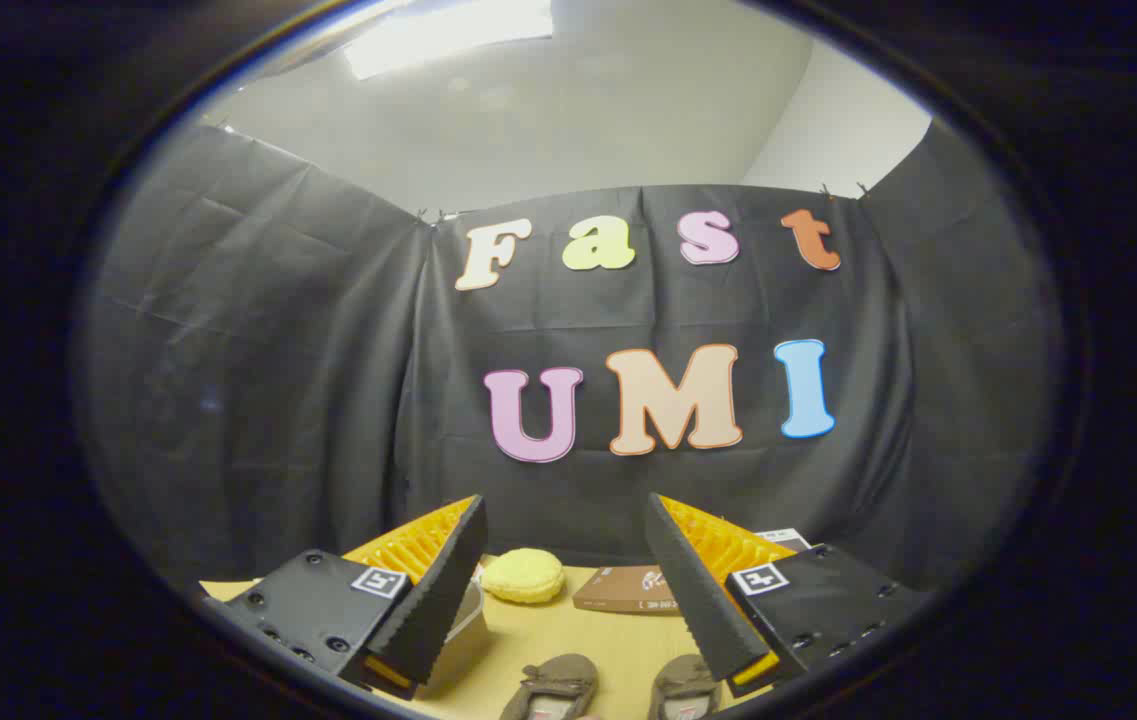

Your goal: Open the storage box then place both shoes into the box .Put the left shoe in first, then the right shoe, with the right side of both shoes facing outward in a uniform manner.

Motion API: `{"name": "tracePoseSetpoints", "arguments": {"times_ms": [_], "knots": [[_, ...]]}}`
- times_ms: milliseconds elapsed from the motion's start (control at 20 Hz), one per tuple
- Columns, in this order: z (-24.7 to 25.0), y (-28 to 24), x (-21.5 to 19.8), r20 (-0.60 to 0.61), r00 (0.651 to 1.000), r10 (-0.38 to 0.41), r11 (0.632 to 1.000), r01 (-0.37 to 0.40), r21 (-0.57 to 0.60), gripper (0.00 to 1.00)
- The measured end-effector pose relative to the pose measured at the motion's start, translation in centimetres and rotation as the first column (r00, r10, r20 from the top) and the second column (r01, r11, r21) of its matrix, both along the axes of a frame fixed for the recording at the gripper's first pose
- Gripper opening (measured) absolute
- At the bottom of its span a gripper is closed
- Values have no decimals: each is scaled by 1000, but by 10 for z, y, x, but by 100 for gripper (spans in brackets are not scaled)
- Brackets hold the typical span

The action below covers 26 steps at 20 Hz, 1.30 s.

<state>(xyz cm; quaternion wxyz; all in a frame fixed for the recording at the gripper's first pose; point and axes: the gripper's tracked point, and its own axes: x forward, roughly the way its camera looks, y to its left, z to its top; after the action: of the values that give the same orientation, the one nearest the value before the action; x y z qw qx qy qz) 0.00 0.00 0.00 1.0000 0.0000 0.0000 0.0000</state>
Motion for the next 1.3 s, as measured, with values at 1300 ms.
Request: {"name": "tracePoseSetpoints", "arguments": {"times_ms": [1300], "knots": [[-78,39,14,-197,963,182,951,-122,285,100]]}}
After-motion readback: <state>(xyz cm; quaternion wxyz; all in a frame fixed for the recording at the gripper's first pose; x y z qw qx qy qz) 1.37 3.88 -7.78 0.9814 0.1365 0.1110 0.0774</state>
